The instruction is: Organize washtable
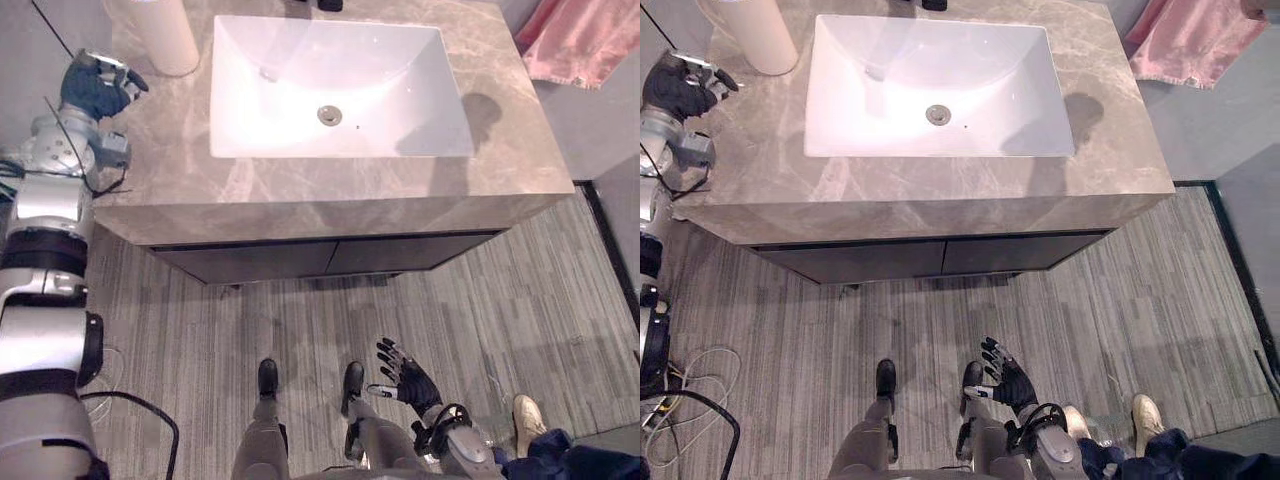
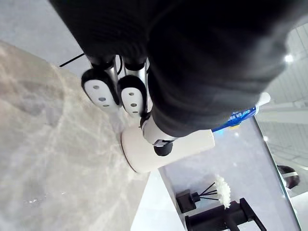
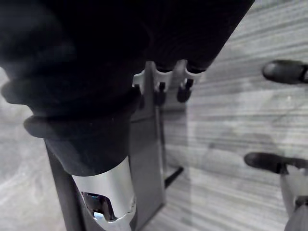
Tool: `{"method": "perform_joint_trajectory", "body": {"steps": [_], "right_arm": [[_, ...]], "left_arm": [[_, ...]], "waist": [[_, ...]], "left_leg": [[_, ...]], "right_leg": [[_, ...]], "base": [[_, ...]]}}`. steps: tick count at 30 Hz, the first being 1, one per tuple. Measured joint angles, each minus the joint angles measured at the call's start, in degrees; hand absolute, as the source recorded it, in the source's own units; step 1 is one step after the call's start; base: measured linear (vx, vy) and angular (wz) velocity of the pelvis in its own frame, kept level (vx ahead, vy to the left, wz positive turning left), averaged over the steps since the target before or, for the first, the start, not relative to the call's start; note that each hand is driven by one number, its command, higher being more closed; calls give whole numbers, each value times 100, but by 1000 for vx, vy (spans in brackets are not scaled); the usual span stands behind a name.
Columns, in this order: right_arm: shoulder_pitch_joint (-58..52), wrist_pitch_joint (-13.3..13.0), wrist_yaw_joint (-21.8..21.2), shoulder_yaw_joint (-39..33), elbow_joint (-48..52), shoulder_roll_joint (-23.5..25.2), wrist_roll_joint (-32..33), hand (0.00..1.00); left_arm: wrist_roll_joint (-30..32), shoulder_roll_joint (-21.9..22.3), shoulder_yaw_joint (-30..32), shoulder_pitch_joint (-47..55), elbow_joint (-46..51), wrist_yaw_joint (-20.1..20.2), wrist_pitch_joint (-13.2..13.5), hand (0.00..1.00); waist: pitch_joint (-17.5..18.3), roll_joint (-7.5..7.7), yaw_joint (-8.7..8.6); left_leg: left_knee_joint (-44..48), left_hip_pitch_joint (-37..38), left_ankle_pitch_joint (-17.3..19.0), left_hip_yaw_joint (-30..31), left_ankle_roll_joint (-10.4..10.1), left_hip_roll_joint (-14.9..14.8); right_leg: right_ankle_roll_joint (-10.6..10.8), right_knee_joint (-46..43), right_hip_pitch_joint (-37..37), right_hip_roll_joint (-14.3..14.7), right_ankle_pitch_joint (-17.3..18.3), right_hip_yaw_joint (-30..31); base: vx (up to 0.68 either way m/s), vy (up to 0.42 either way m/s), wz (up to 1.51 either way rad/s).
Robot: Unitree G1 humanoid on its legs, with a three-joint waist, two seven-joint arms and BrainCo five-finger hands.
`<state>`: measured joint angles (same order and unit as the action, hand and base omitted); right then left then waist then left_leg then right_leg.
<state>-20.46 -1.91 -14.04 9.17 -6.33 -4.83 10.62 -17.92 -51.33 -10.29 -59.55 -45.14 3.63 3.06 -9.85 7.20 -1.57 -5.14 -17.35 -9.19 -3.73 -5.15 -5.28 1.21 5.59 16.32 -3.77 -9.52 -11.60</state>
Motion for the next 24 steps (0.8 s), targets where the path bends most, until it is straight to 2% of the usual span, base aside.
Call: {"method": "perform_joint_trajectory", "body": {"steps": [3,7,17,24], "right_arm": [[6,-1,39,4,17,0,2,0],[6,-5,108,37,133,9,4,0],[-17,-80,147,49,533,10,9,0],[-61,-167,184,49,579,-3,59,0]], "left_arm": [[0,-218,-151,-362,-160,0,-2,100],[-21,-391,-322,-942,-277,-3,-6,100],[-55,-457,-362,-1465,-252,-6,8,100],[-60,-558,-376,-1690,-183,-32,91,100]], "waist": [[-120,170,-68],[-349,250,-68],[-811,289,-71],[-874,303,-64]], "left_leg": [[1,-78,2,-65,-3,-8],[7,-207,-26,-86,33,-4],[129,-428,20,-101,13,-79],[139,-612,38,-120,26,-210]], "right_leg": [[12,0,118,4,-9,67],[-11,-1,247,-3,-74,84],[48,-4,419,27,-128,143],[176,-76,640,131,-219,220]], "base": [[-16,-10,-10],[-5,0,-3],[7,2,-1],[-31,-4,-4]]}}
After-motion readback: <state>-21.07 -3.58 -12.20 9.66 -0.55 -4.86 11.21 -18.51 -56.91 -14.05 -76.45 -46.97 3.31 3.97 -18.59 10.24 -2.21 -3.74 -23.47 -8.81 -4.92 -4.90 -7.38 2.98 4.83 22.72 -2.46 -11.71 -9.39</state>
